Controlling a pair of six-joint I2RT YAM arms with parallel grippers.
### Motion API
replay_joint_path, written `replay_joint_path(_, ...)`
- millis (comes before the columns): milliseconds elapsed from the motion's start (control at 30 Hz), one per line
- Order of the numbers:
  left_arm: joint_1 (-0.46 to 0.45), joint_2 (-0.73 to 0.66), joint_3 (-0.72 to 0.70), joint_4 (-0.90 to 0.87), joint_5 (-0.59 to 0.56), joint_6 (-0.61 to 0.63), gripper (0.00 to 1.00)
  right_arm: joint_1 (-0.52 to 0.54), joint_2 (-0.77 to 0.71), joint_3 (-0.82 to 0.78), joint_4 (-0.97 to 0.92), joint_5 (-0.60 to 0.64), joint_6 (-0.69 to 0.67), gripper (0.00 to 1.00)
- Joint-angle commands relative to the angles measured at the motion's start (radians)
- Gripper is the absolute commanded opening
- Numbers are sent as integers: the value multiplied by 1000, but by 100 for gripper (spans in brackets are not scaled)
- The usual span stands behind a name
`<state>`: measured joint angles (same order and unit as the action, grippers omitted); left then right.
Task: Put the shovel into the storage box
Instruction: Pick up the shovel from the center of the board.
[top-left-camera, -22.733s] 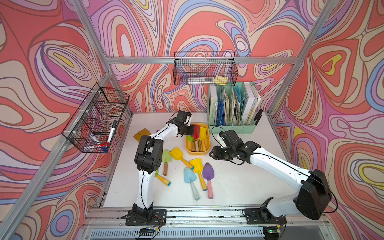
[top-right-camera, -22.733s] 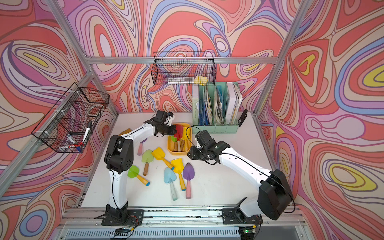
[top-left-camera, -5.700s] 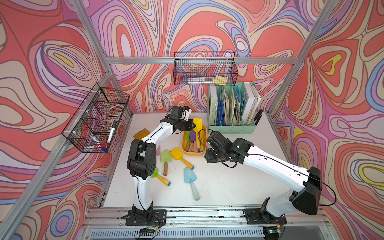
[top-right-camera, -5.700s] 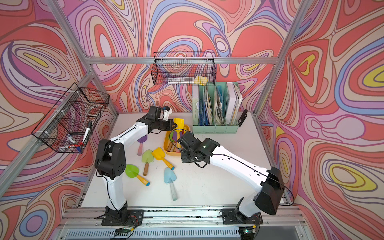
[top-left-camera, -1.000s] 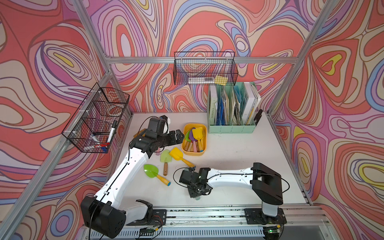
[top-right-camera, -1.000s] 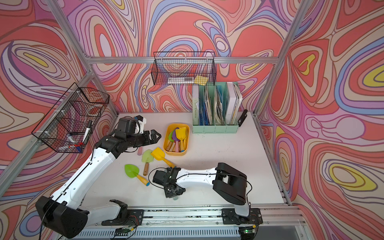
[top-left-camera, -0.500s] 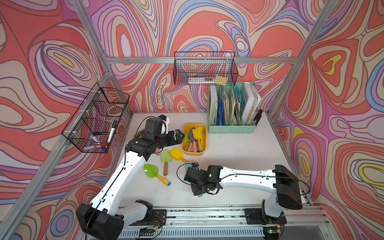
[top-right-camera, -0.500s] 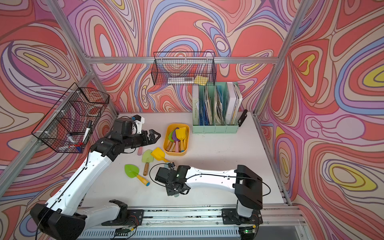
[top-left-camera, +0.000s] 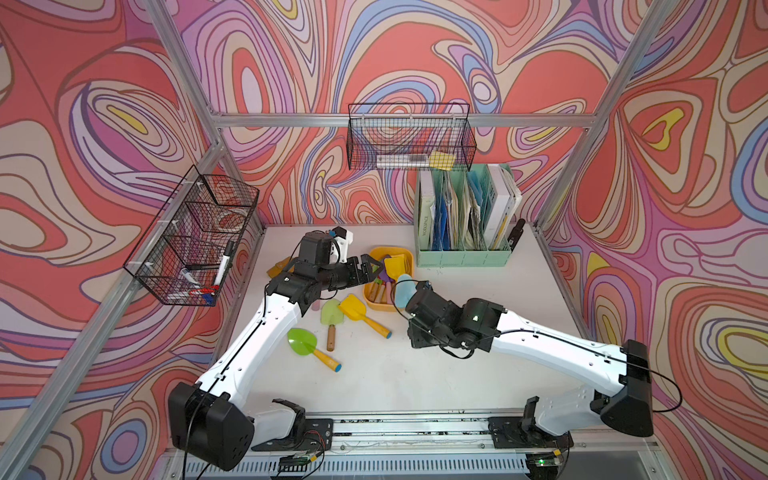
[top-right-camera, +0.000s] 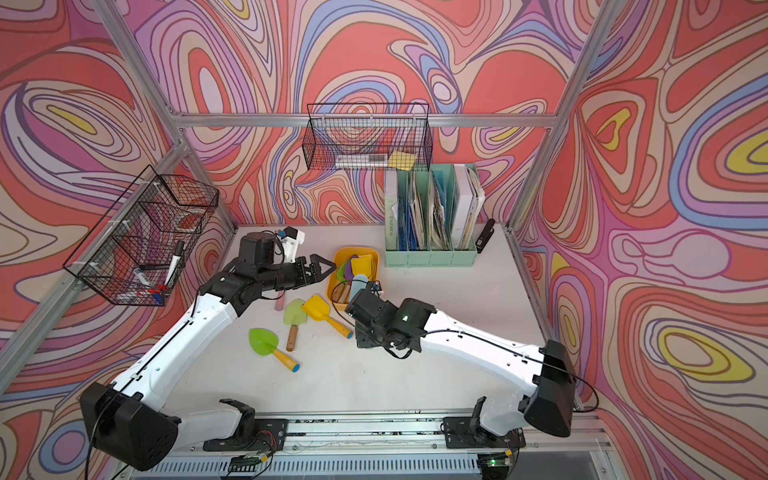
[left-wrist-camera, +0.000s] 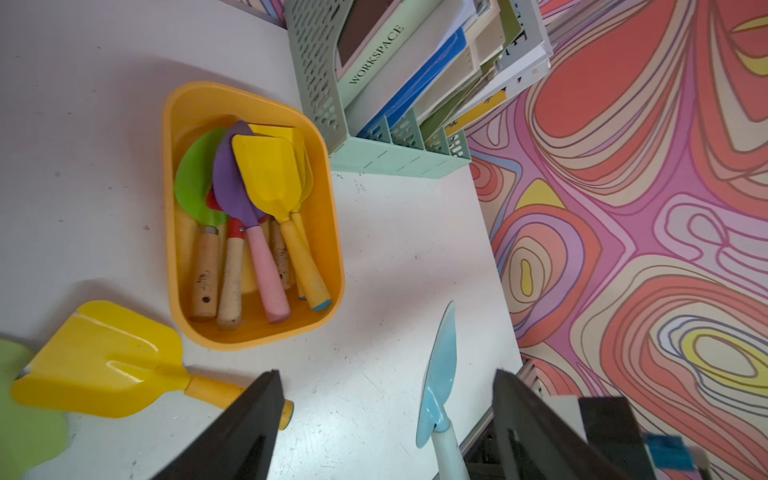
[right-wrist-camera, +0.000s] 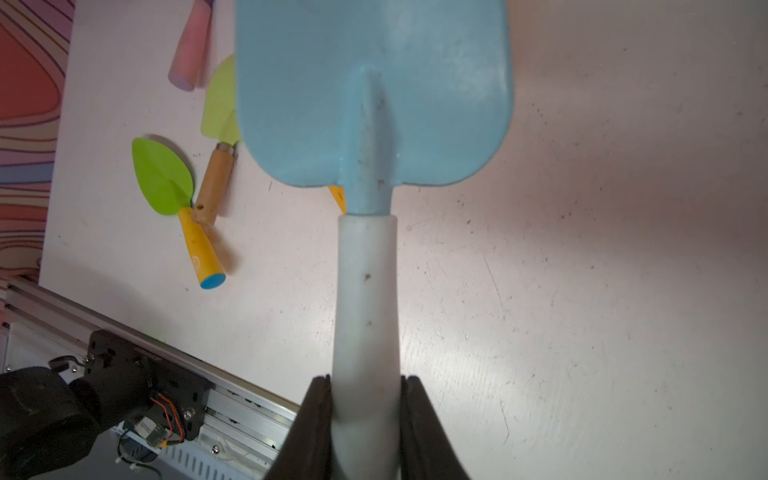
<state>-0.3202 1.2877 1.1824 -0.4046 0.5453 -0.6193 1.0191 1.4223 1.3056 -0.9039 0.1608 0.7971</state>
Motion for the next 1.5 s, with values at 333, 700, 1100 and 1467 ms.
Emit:
replay_joint_path(333,4,100,-3,260,258,-99,73,-116,65,179,45,-130,-226,0)
replay_joint_path(700,3,116,-10,265,256,-103,46,-125,82,210,32,-144,-242,0)
replay_joint_path(1100,3,116,-6,199,214,-62,18,-128,84,216,34,-150,-242,0)
replay_joint_path(1467,1,134,7,155,171,-22,1,-128,98,232,33,-152,-244,2)
